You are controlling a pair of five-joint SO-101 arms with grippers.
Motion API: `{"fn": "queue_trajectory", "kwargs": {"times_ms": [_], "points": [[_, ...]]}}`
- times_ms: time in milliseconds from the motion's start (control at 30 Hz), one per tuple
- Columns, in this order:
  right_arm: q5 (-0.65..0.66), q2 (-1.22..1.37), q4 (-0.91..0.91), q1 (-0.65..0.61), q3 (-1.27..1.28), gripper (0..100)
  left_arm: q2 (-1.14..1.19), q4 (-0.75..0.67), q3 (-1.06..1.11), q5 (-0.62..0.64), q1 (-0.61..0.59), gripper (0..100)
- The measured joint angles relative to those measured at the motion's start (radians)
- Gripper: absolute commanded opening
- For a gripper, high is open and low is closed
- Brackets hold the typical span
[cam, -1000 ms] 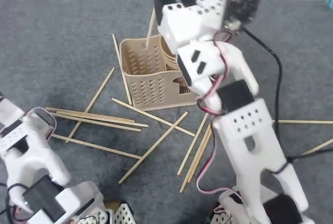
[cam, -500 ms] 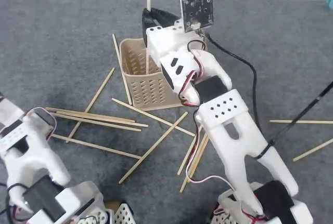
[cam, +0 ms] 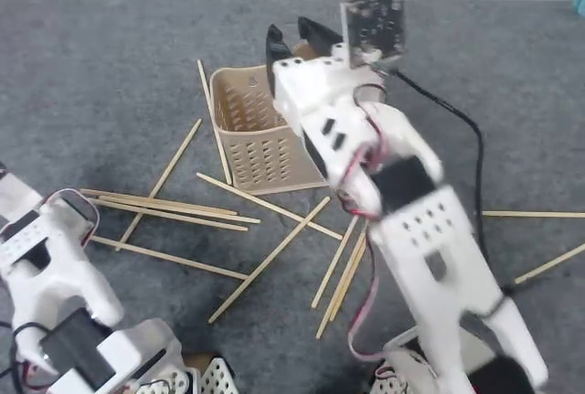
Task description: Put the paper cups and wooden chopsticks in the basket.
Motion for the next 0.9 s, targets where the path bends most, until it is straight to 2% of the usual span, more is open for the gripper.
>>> {"fn": "queue_trajectory", "kwargs": {"times_ms": [100,200,300,467,733,900], "points": [[0.0,-0.135,0.14,0.031,0.0,13.1,0.0,0.0,0.0,0.0,0.0,1],[0.0,-0.276,0.328,0.123,0.0,13.0,0.0,0.0,0.0,0.0,0.0,1],[-0.029,-0.362,0.494,0.256,0.0,12.9,0.0,0.0,0.0,0.0,0.0,1],[-0.078,-0.373,0.605,0.52,0.0,12.9,0.0,0.0,0.0,0.0,0.0,1],[-0.112,-0.166,0.75,0.832,0.0,12.8,0.0,0.0,0.0,0.0,0.0,1],[-0.227,0.114,0.672,1.007,0.0,12.8,0.0,0.0,0.0,0.0,0.0,1]]}}
